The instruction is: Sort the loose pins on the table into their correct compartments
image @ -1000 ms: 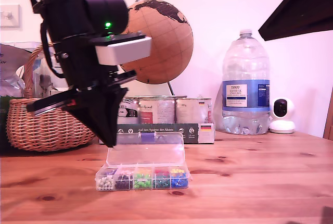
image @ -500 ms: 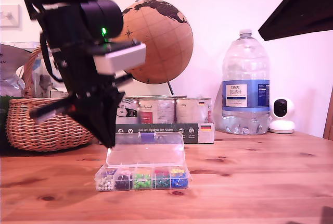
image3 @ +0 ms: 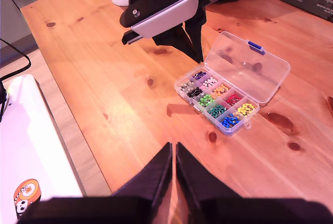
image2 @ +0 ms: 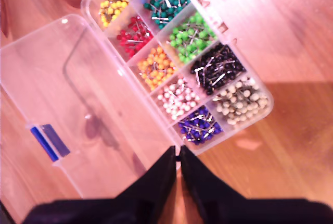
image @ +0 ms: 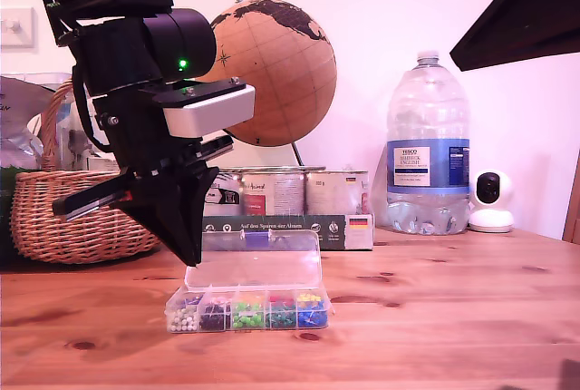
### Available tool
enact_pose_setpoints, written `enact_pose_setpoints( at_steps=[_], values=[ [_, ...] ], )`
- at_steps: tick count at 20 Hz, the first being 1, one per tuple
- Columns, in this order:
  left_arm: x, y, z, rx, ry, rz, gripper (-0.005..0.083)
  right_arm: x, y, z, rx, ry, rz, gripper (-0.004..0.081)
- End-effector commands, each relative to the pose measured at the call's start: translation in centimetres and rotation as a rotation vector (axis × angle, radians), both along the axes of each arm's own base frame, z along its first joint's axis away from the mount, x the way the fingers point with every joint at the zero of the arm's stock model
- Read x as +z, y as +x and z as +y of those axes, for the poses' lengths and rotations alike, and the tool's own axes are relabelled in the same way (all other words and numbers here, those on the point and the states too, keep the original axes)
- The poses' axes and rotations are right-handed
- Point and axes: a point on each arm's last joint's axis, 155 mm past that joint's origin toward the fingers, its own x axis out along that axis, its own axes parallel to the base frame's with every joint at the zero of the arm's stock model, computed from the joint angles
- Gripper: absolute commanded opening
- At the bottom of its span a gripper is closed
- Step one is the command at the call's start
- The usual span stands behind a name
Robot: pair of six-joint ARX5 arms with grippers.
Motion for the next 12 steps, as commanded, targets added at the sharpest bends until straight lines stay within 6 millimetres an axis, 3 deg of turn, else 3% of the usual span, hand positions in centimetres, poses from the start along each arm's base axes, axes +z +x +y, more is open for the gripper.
enact_pose_setpoints(
  at_steps=[1, 12],
  values=[
    [-1.79, -0.69, 0.28, -0.007, 0.025, 0.046, -0.0022, -0.24, -0.11, 0.11, 0.009, -0.004, -0.001, -0.0013],
    [-2.65, -1.11, -0.10, -0.027, 0.032, 0.064, -0.0022, -0.24, -0.11, 0.11, 0.009, -0.004, -0.001, -0.0013]
  ],
)
